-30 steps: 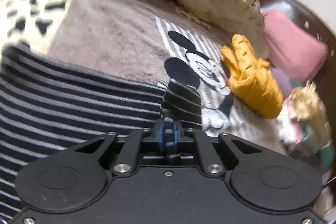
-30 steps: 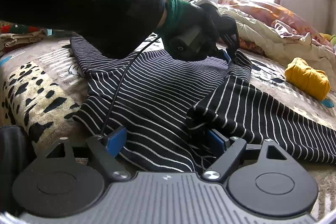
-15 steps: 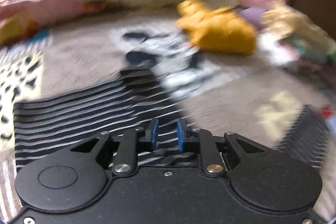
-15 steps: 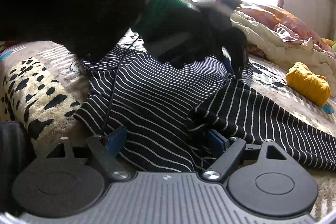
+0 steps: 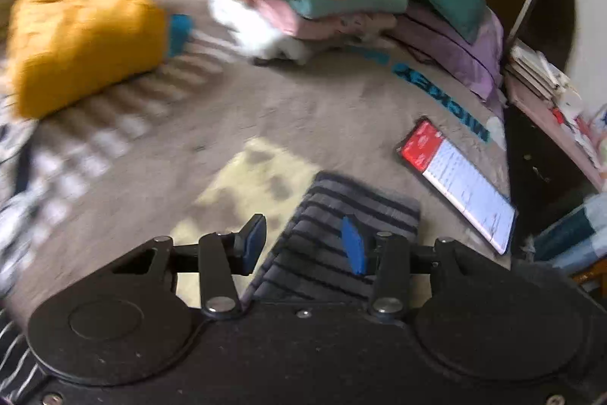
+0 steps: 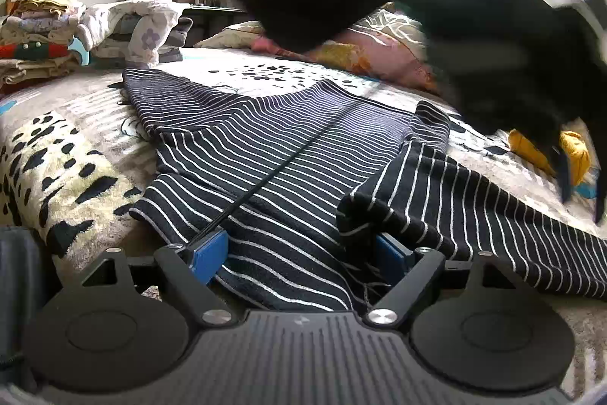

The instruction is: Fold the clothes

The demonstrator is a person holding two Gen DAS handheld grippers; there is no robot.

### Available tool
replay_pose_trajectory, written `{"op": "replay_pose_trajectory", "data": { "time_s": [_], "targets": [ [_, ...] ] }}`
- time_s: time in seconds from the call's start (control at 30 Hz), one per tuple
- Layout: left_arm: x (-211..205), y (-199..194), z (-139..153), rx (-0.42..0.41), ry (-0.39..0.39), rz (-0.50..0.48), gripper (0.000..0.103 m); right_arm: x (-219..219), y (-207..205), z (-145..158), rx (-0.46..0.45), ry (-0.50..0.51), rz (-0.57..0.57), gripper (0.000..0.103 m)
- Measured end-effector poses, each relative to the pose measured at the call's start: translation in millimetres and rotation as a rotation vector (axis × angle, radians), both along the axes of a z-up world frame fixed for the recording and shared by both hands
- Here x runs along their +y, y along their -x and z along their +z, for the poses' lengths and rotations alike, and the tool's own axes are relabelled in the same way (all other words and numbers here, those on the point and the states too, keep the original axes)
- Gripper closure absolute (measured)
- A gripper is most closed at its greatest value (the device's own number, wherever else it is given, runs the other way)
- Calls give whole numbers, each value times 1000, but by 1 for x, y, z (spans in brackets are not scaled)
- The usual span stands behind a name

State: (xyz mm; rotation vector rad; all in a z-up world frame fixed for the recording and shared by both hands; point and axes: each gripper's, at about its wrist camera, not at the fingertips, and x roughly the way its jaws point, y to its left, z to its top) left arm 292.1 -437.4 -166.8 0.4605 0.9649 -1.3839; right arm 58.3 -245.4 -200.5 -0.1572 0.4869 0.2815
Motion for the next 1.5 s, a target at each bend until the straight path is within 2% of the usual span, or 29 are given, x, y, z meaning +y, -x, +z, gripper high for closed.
{"op": "replay_pose_trajectory", "data": {
  "time_s": [0.13, 0.17, 0.23, 0.27, 0.3, 0.43, 0.53, 0.67, 0.73, 0.9, 1.1, 1.27, 1.33, 1.43, 1.5],
  "targets": [
    [-32, 6, -13, 26, -41, -59, 61, -4, -3, 0, 12, -26, 1, 21],
    [-35, 7, -17, 20, -51, -69, 66, -5, -4, 0, 14, -30, 2, 21],
    [-31, 9, -12, 22, -25, -84, 90, -7, -5, 0, 17, -38, 4, 21],
    [-25, 10, -6, 24, -5, -91, 94, -8, -5, 0, 19, -42, 6, 21],
    [-14, 9, 4, 16, 33, -81, 95, -9, -5, 0, 21, -46, 8, 21],
    [65, 5, 66, 8, 265, -2, 96, -11, -4, 2, 21, -53, 20, 20],
    [145, 6, 112, -25, 441, 86, 96, -14, -2, 4, 18, -75, 28, 20],
    [255, 10, 153, -49, 686, 203, 96, -17, 1, 5, 8, -97, 41, 19],
    [307, 11, 158, -43, 806, 252, 96, -18, 1, 4, 8, -100, 44, 18],
    [397, 0, 130, 18, 973, 373, 96, -22, 3, 5, 14, -109, 62, 18],
    [436, -22, 87, 84, 988, 468, 96, -38, 15, 20, -10, -137, 90, 18],
    [444, -34, 70, 117, 984, 482, 96, -42, 9, 32, -80, -204, 89, 18],
    [440, -40, 72, 127, 991, 463, 96, -39, -3, 29, -54, -205, 99, 18],
    [429, -52, 78, 130, 992, 415, 96, -43, -22, 15, 45, -289, 130, 18],
    [410, -65, 82, 134, 989, 389, 96, -44, -23, 8, 76, -317, 144, 18]
  ]
}}
